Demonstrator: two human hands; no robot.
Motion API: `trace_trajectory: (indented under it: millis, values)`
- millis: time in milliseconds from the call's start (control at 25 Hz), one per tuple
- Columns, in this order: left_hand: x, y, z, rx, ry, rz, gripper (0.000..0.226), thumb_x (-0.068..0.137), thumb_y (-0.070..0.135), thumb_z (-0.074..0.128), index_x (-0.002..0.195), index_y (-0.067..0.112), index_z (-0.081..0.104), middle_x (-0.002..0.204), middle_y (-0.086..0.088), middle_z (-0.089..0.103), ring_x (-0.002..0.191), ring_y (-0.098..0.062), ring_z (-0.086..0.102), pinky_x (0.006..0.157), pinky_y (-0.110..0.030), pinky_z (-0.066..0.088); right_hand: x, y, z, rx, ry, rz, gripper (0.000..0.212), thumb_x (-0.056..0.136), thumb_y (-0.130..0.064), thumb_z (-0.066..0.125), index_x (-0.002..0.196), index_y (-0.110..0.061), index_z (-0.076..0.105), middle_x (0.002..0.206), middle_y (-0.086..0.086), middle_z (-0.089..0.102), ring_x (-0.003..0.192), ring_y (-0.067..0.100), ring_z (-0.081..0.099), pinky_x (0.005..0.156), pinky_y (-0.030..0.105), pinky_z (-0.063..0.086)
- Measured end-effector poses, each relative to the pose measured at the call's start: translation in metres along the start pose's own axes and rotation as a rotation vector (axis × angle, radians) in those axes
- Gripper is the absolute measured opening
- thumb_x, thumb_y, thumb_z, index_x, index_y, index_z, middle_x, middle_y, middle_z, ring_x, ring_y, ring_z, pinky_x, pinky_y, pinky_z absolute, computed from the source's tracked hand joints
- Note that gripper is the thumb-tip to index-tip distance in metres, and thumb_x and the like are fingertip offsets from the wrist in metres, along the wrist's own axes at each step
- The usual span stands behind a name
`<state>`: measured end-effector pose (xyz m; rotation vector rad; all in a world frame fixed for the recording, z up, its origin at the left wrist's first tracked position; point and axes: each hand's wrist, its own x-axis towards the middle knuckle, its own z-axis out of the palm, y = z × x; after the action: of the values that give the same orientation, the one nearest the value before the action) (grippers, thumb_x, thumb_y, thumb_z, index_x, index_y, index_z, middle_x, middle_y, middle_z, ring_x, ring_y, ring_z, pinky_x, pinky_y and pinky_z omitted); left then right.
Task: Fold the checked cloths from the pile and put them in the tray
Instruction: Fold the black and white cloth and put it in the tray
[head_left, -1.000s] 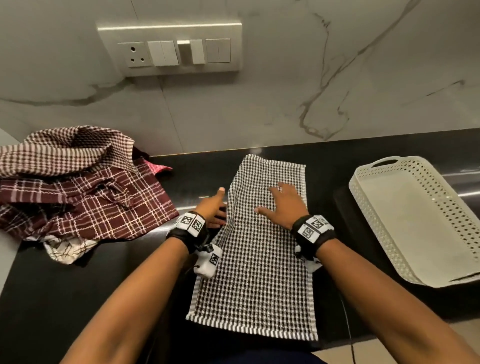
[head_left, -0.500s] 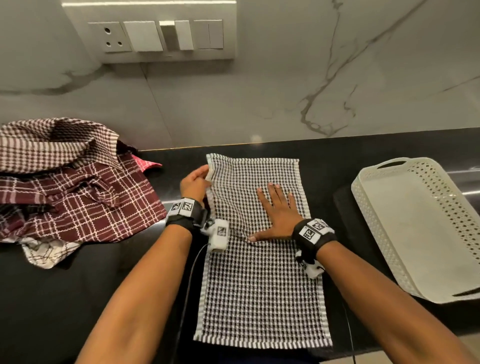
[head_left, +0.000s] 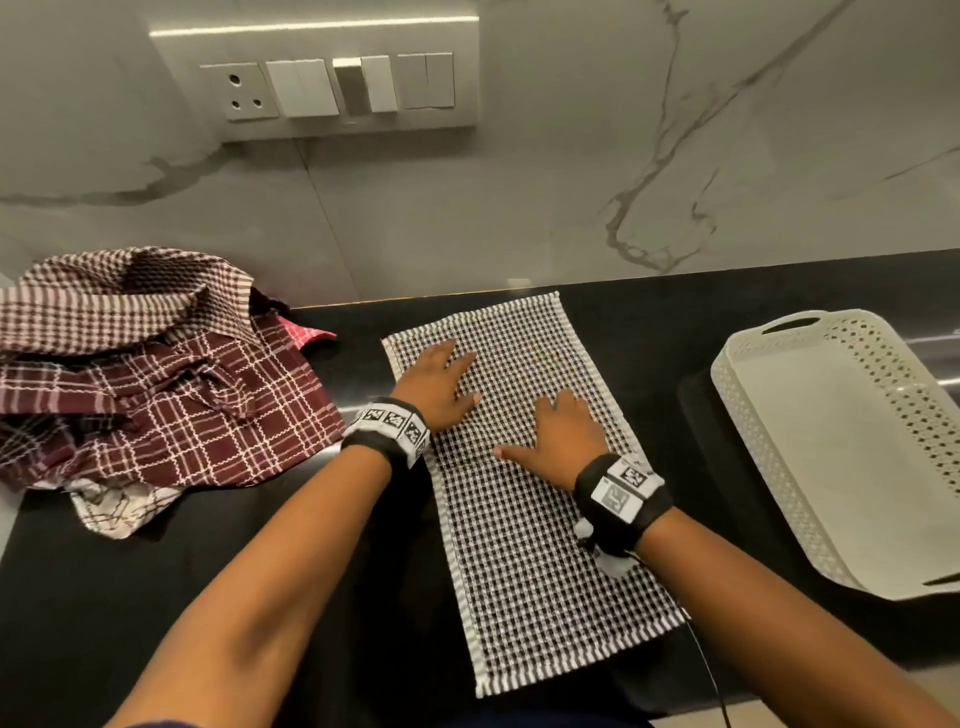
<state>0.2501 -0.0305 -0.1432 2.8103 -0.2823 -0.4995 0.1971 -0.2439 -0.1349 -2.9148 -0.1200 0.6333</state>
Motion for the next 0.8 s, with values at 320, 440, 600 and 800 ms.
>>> trace_trajectory:
  millis: [320,440,600,800]
  values:
    - [-0.112,-0.011,0.020,0.200,-0.015,-0.287,0.066,0.087,0.077,0.030,0.114,0.023,0.057,0.124,-0.010,0.060,0.107,-0.029,0.061,0.092,-0.046,0.044,0.008,0.021,-0.041,-0.246,-0.300,-0.449,0.112,0.072,-0.021,0.084,0.159,-0.026,0.012,0.167,0.010,0.002,0.153,0.031,0.005,0.125,0.042,0.012]
    - [-0.154,-0.005,0.035,0.195,-0.037,-0.297,0.058,0.087,0.075,0.036,0.075,0.022,0.056,0.089,0.000,0.070,0.086,-0.022,0.065,0.081,-0.038,0.047,-0.014,0.028,-0.029,-0.057,-0.334,-0.511,0.092,0.080,-0.012,0.074,0.156,-0.030,0.026,0.167,0.001,0.010,0.153,0.023,0.010,0.122,0.038,0.010]
    - [-0.155,0.006,0.045,0.061,0.108,-0.186,0.048,0.086,0.069,0.049,0.104,0.026,0.059,0.115,-0.003,0.060,0.110,-0.024,0.056,0.092,-0.042,0.048,-0.043,0.067,-0.009,0.337,0.018,-0.239,0.059,0.088,-0.026,0.073,0.142,-0.018,0.051,0.153,0.009,0.042,0.143,0.026,0.035,0.119,0.039,0.024]
    - [-0.127,0.029,0.075,0.014,-0.134,-0.252,0.122,0.063,0.096,0.036,0.155,0.030,-0.010,0.163,-0.007,-0.018,0.151,-0.031,-0.012,0.117,-0.058,-0.001,-0.045,0.139,-0.012,0.213,0.208,0.443,0.070,0.090,-0.050,0.063,0.139,-0.004,0.044,0.142,0.022,0.044,0.131,0.041,0.043,0.105,0.053,0.041]
